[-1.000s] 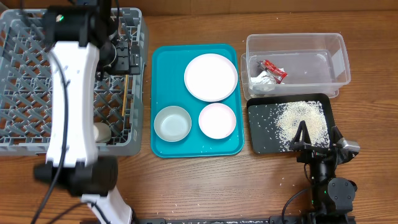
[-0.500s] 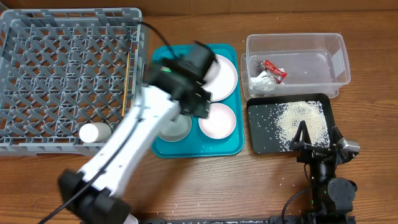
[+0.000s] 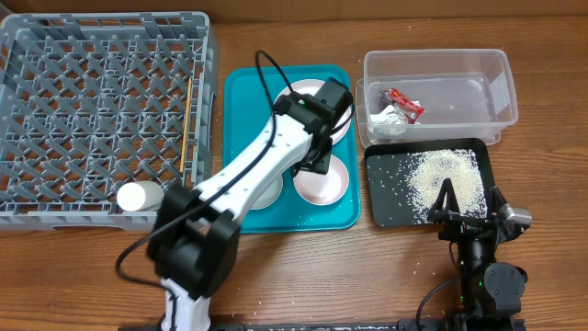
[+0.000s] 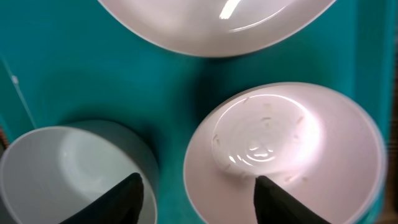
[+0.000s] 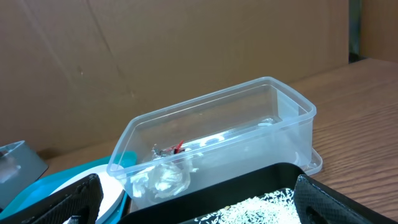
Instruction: Sort waste into correct bins and load items into the dishwasher
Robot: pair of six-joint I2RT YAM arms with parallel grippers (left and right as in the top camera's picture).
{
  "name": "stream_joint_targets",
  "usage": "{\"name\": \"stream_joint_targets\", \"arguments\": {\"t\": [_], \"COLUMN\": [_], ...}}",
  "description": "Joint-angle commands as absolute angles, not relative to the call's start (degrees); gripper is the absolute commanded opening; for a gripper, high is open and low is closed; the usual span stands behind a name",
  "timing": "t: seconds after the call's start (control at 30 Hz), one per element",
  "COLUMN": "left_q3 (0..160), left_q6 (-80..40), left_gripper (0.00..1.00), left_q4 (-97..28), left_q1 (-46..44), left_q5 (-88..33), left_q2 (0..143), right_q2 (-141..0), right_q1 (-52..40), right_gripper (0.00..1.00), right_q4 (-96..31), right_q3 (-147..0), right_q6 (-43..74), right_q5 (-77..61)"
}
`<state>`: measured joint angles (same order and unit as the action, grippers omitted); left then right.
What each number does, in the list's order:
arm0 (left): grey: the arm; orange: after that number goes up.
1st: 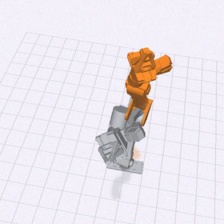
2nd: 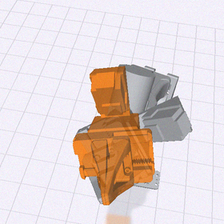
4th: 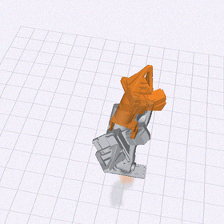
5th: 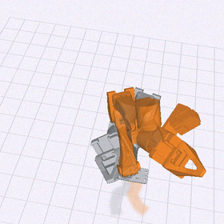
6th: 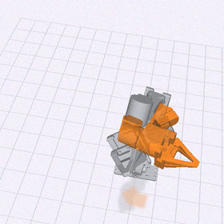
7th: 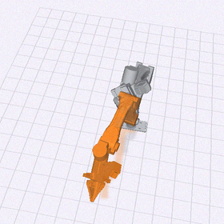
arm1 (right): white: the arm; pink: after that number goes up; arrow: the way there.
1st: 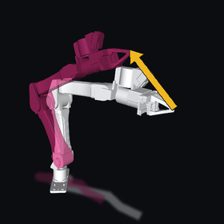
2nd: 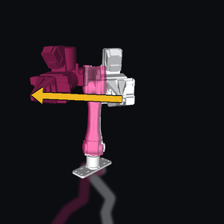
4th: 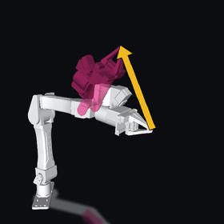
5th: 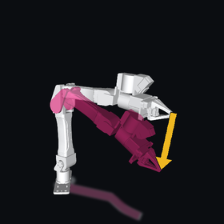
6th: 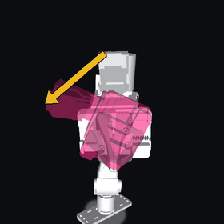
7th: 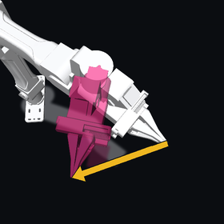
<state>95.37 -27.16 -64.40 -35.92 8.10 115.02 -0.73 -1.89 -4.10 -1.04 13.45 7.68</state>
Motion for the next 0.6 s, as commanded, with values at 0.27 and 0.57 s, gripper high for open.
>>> {"name": "stream_joint_targets", "arguments": {"t": [0.27,0.57], "left_q3": [95.2,105.7], "left_q6": [-25.7,-25.7], "left_gripper": [0.04,0.04], "left_q4": [-64.3,-75.1], "left_q1": [-35.6,-31.0], "left_q5": [6.2,5.1], "left_q2": [123.7,119.4], "right_q2": [-0.2,-0.2], "right_q1": [-1.6,-1.6], "right_gripper": [1.00,1.00], "right_q4": [-3.8,-3.8], "right_q3": [-0.4,-0.4], "right_q6": [13.5,13.5], "right_q5": [7.6,7.6]}}
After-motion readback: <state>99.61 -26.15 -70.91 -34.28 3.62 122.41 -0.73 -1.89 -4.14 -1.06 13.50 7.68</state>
